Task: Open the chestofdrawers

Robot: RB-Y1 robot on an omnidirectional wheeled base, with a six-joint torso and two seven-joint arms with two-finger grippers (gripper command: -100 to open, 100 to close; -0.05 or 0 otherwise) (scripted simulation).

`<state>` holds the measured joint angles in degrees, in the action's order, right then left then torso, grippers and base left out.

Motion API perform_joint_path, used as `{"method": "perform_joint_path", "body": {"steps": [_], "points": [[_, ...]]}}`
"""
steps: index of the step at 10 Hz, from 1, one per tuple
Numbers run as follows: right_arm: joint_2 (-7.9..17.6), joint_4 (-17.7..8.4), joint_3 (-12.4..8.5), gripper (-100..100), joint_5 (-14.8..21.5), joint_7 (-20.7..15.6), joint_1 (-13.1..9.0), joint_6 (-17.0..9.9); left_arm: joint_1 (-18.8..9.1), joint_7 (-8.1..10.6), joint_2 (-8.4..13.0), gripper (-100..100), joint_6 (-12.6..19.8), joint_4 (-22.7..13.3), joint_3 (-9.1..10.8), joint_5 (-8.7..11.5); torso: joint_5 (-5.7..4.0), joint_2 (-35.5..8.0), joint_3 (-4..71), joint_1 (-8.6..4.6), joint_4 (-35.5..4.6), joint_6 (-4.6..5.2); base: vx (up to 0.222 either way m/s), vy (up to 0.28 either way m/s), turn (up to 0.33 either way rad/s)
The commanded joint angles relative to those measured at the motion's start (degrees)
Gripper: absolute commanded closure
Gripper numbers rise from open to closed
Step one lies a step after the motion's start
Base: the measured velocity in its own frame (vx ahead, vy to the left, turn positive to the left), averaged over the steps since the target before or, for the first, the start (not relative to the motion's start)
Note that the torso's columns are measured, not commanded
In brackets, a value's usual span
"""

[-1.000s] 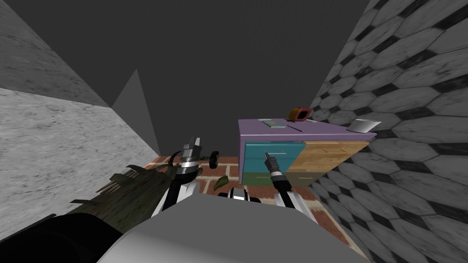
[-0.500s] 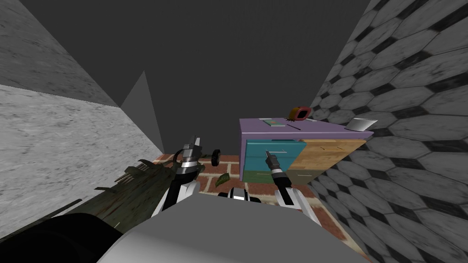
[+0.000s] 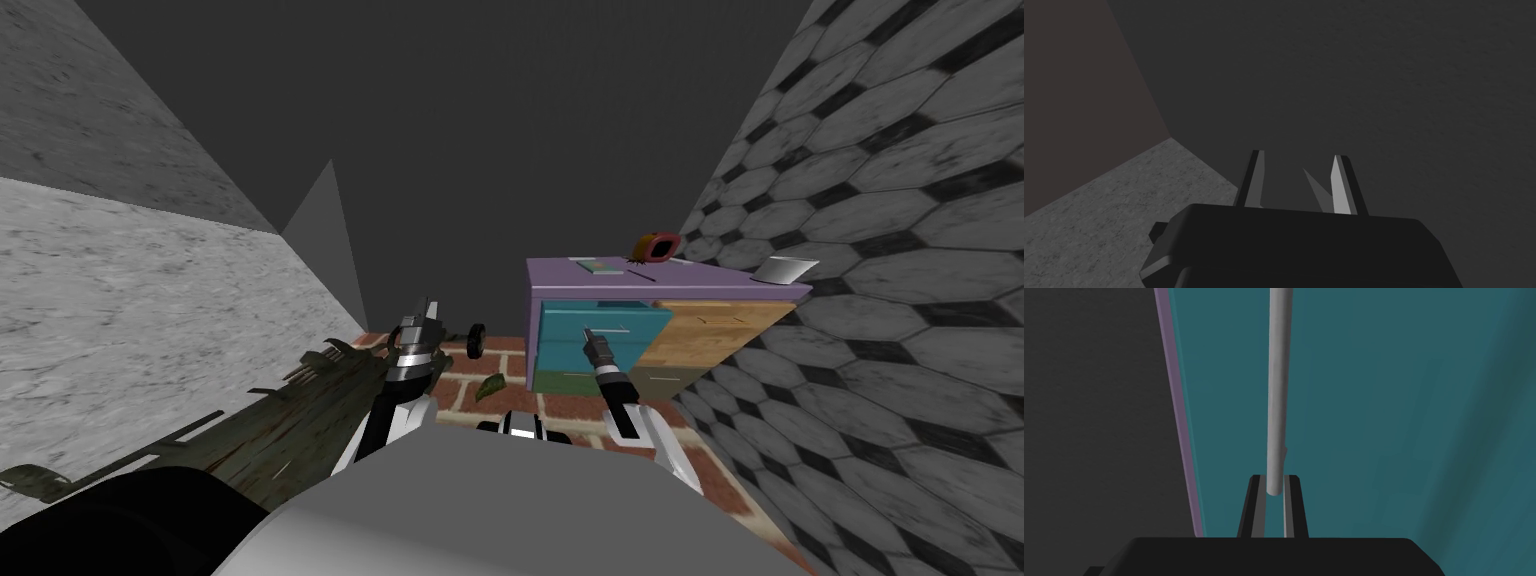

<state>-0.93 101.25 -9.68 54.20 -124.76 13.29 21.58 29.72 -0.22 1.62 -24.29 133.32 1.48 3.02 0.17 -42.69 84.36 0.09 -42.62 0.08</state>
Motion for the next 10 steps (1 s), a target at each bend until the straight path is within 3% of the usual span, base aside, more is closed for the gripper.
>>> {"method": "perform_joint_path", "body": {"steps": [1, 4, 6, 10], "points": [[-1.0, -1.2, -2.8, 100, 4.4, 4.3, -2.8, 0.9, 0.0, 0.0, 0.0, 0, 0.0, 0.0, 0.0, 0.0, 0.0, 0.1, 0.0, 0.01, 0.0, -0.01, -0.081, 0.02, 0.033], [-1.7, -2.2, -4.5, 100, 9.2, 8.3, -4.3, 1.4, 0.0, 0.0, 0.0, 0, 0.0, 0.0, 0.0, 0.0, 0.02, 0.1, 0.0, 0.09, 0.0, -0.06, -0.075, 0.011, 0.028], [-1.4, -2.0, -4.0, 100, 8.5, 8.1, -3.5, 1.1, 0.0, 0.0, 0.0, 0, 0.0, 0.0, 0.0, 0.0, -0.02, 0.3, 0.1, 0.03, 0.1, -0.07, -0.054, 0.002, -0.011], [-1.2, -1.2, -3.7, 100, 8.5, 8.4, -3.2, 1.5, 0.0, 0.0, 0.0, 0, 0.0, 0.0, 0.0, 0.0, -0.06, 0.0, 0.0, -0.03, 0.1, -0.05, -0.183, -0.008, -0.02]]}}
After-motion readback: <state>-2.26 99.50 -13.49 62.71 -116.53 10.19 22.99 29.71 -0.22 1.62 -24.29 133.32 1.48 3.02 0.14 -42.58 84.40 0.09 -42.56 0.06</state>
